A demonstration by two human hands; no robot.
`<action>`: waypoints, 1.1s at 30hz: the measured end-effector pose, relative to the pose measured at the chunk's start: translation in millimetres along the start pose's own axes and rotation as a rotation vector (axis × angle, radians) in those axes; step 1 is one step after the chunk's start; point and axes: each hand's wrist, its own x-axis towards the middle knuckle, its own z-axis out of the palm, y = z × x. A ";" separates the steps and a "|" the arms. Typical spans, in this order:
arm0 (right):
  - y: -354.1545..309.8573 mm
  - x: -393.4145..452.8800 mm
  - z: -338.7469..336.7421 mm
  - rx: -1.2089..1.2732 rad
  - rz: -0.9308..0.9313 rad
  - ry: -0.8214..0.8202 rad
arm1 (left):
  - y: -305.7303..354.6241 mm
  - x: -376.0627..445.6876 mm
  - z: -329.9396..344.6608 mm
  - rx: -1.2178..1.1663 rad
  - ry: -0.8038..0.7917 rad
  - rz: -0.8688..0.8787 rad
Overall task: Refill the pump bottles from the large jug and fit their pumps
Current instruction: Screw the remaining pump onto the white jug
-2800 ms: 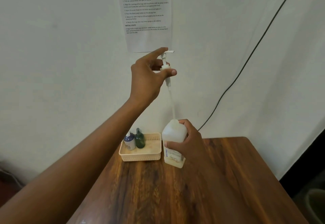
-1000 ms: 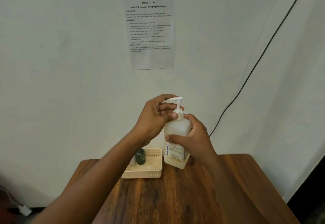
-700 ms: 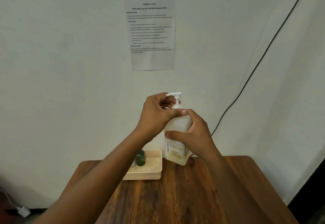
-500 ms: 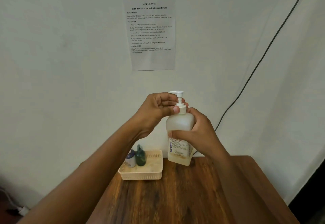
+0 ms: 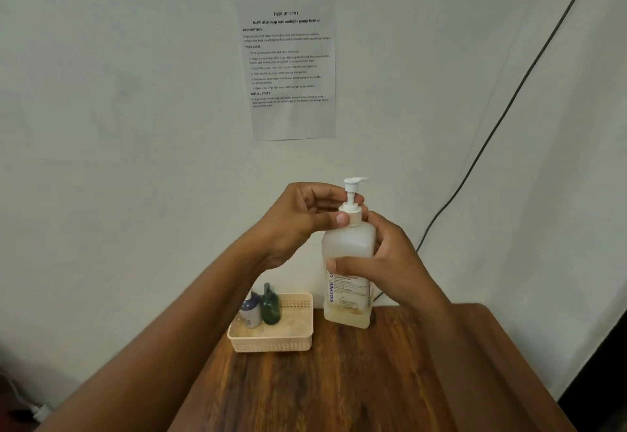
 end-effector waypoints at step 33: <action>23.7 8.2 21.5 -0.266 0.081 0.237 | -37.5 5.1 0.5 0.306 0.250 0.054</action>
